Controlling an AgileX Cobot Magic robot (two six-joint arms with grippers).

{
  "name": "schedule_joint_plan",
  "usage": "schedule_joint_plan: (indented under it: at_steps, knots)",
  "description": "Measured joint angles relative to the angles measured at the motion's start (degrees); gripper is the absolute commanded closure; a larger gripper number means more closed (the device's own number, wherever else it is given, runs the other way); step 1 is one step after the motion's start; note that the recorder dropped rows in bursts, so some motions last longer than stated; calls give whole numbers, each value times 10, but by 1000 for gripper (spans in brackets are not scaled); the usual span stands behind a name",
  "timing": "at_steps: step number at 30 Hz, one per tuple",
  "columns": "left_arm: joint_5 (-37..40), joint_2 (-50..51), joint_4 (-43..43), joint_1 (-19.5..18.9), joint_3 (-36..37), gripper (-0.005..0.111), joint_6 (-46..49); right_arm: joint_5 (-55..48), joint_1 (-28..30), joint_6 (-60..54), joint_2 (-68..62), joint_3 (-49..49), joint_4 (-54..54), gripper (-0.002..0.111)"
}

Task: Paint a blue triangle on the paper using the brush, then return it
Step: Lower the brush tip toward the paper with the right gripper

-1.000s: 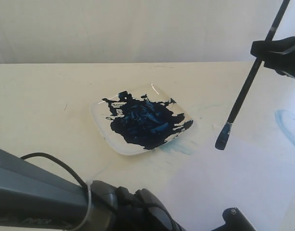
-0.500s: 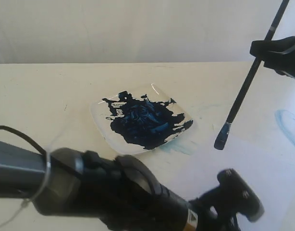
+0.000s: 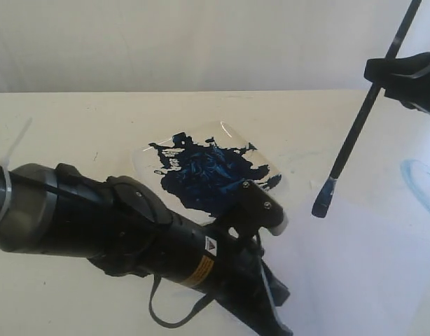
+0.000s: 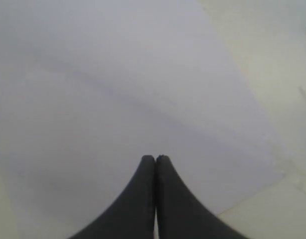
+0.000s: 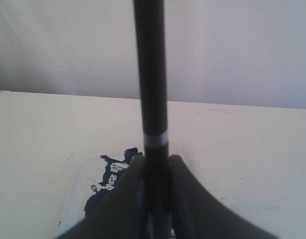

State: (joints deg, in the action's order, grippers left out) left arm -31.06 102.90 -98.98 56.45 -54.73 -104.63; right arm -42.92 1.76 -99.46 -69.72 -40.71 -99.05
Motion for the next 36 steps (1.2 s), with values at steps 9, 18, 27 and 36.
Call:
schedule_joint_plan:
  at_steps: [9, 18, 27, 36]
  knots:
    - [58, 2, -4, -17, 45, 107, 2, 9, 0, 0, 0, 0, 0, 108]
    - [68, 7, -4, -18, 46, 107, 11, 9, 0, 0, 0, 0, -2, 108]
    - [75, 22, -4, -18, 46, 107, 14, -10, 0, 0, -35, 0, -3, 108]
    - [72, 22, -4, -18, 46, 107, 14, -35, 0, -66, -50, 0, -3, 108]
